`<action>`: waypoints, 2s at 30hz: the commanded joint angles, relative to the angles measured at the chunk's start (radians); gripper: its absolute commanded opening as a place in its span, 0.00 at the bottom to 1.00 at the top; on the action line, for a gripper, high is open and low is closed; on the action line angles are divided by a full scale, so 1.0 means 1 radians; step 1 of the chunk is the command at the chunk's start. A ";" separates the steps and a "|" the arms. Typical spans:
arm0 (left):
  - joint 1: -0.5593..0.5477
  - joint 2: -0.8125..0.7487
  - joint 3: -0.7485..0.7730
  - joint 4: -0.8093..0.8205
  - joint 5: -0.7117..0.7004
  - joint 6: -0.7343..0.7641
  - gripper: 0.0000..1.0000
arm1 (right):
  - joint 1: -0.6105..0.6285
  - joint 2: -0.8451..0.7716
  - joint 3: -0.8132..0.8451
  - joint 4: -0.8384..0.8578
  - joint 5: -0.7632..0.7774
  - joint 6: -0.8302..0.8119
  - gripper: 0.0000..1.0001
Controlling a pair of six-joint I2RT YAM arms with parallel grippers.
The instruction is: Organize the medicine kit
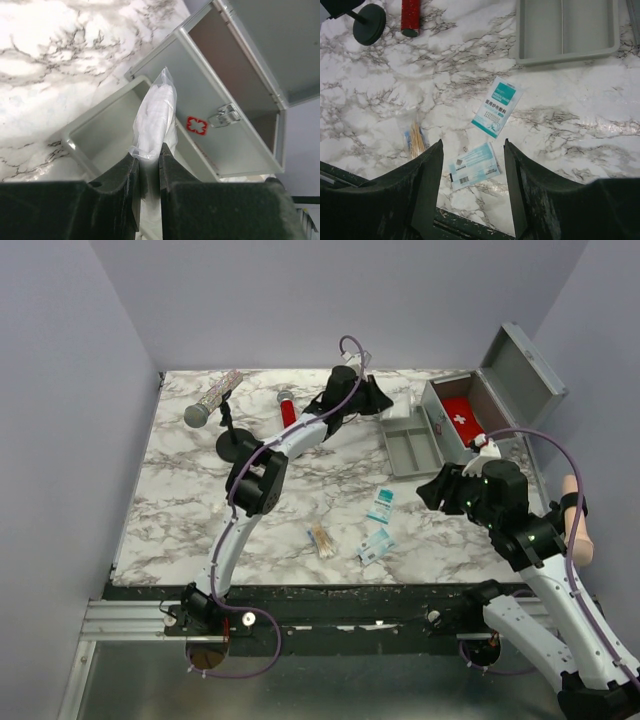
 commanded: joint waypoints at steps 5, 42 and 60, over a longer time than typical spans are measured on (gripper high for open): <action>-0.005 0.129 0.103 -0.043 0.011 -0.021 0.02 | -0.001 -0.004 -0.012 -0.001 0.052 0.014 0.59; -0.019 -0.935 -0.942 -0.069 -0.236 -0.012 0.94 | -0.004 0.795 0.284 0.327 0.472 0.048 0.50; -0.068 -1.679 -1.516 -0.267 -0.386 -0.038 0.94 | -0.027 1.171 0.526 0.171 0.569 -0.040 0.48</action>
